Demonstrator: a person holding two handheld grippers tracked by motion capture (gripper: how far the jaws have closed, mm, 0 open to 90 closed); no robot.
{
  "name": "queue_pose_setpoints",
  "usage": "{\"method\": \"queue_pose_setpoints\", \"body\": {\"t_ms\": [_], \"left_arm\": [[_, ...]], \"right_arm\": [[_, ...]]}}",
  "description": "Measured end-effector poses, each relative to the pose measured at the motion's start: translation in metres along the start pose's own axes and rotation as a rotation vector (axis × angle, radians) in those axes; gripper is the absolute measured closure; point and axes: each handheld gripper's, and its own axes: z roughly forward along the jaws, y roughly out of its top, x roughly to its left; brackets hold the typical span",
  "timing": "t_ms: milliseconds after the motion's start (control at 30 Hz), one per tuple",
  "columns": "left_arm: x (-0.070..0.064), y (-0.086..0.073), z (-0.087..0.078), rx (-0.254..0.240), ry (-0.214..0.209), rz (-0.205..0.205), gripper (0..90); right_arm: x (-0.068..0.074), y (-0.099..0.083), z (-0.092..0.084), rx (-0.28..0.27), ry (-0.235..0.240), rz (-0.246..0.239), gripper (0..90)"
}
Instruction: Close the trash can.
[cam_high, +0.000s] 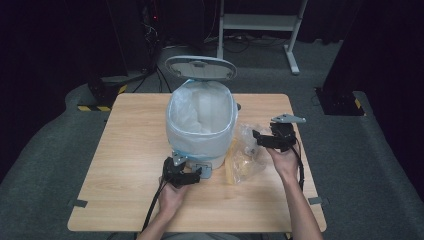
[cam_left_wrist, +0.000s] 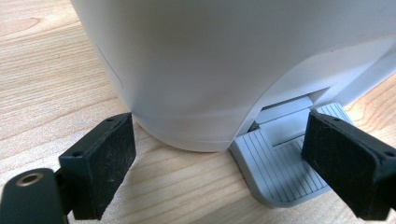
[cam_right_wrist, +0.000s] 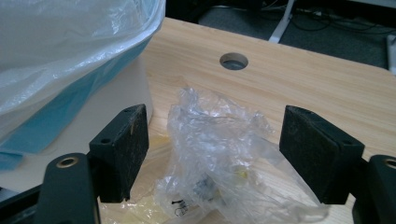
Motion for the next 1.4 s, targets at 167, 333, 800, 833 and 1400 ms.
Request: {"method": "queue_pose_setpoints", "body": {"t_ms": [167,333,800,833,1400], "left_arm": [[0.0,0.0,0.0,0.0,-0.001,-0.005,10.3],[0.0,0.0,0.0,-0.001,-0.004,-0.009,10.7],[0.0,0.0,0.0,-0.001,-0.003,-0.009,10.8],[0.0,0.0,0.0,-0.001,-0.002,-0.009,10.9],[-0.001,0.0,0.0,-0.002,0.005,-0.005,10.9]], "right_arm": [[0.0,-0.001,0.014,0.052,0.002,-0.004,24.1],[-0.001,-0.002,0.028,0.107,0.042,-0.013,34.5],[-0.007,-0.018,0.046,0.179,0.107,-0.037,82.0],[-0.007,-0.019,0.045,0.185,0.106,-0.038,83.5],[-0.008,-0.011,0.004,0.077,0.141,-0.047,88.3]]}}
